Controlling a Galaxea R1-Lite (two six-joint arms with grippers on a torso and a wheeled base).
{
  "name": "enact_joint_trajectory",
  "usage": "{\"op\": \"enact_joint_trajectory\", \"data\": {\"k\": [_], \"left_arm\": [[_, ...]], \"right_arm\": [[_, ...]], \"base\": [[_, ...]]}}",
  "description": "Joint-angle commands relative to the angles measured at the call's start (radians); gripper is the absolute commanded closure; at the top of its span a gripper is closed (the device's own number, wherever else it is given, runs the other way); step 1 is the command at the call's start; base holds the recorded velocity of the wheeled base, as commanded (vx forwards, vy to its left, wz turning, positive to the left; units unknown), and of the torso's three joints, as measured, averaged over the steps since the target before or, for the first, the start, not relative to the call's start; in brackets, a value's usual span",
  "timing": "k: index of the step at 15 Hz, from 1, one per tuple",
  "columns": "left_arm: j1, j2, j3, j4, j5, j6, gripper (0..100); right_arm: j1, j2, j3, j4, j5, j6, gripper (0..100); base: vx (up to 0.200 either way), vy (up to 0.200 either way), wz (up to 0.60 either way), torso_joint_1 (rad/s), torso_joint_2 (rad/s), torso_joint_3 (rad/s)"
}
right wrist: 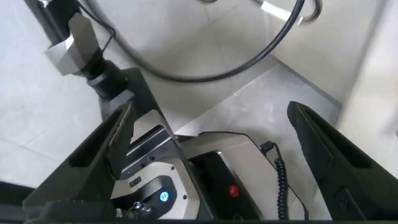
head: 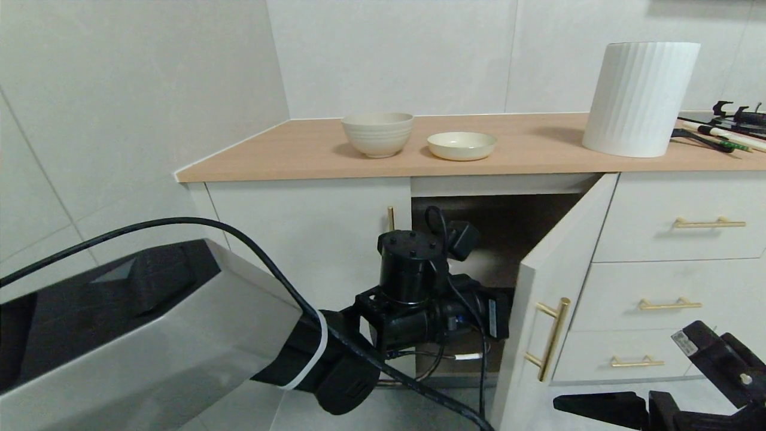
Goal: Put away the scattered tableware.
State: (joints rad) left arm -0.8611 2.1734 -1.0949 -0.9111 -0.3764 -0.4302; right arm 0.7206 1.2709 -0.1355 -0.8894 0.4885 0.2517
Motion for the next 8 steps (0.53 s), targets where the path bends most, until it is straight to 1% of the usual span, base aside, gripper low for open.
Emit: {"op": "enact_joint_trajectory", "data": {"k": [1, 2, 3, 4, 6, 8], "left_arm": [[-0.13, -0.159, 0.132, -0.009, -0.19, -0.002, 100], [-0.131, -0.211, 0.173, -0.014, -0.289, -0.007, 100], [-0.122, -0.242, 0.201, -0.015, -0.317, -0.033, 100], [-0.082, -0.25, 0.205, -0.015, -0.297, -0.044, 100], [-0.004, -0.25, 0.21, -0.032, -0.225, -0.042, 100], [0.076, -0.268, 0.227, -0.035, -0.176, -0.042, 100]], "right_arm": [[0.088, -0.102, 0.022, 0.003, 0.071, 0.001, 0], [0.088, -0.134, 0.022, 0.013, 0.108, 0.001, 0], [0.088, -0.153, 0.019, 0.024, 0.116, 0.001, 0], [0.088, -0.153, 0.014, 0.033, 0.114, 0.001, 0], [0.088, -0.137, 0.014, 0.035, 0.113, 0.001, 0], [0.08, -0.108, 0.001, 0.035, 0.093, 0.001, 0]], "base": [[0.0, 0.0, 0.0, 0.0, 0.0, 0.0], [0.0, 0.0, 0.0, 0.0, 0.0, 0.0], [0.0, 0.0, 0.0, 0.0, 0.0, 0.0], [0.0, 0.0, 0.0, 0.0, 0.0, 0.0], [0.0, 0.0, 0.0, 0.0, 0.0, 0.0], [0.0, 0.0, 0.0, 0.0, 0.0, 0.0]]}}
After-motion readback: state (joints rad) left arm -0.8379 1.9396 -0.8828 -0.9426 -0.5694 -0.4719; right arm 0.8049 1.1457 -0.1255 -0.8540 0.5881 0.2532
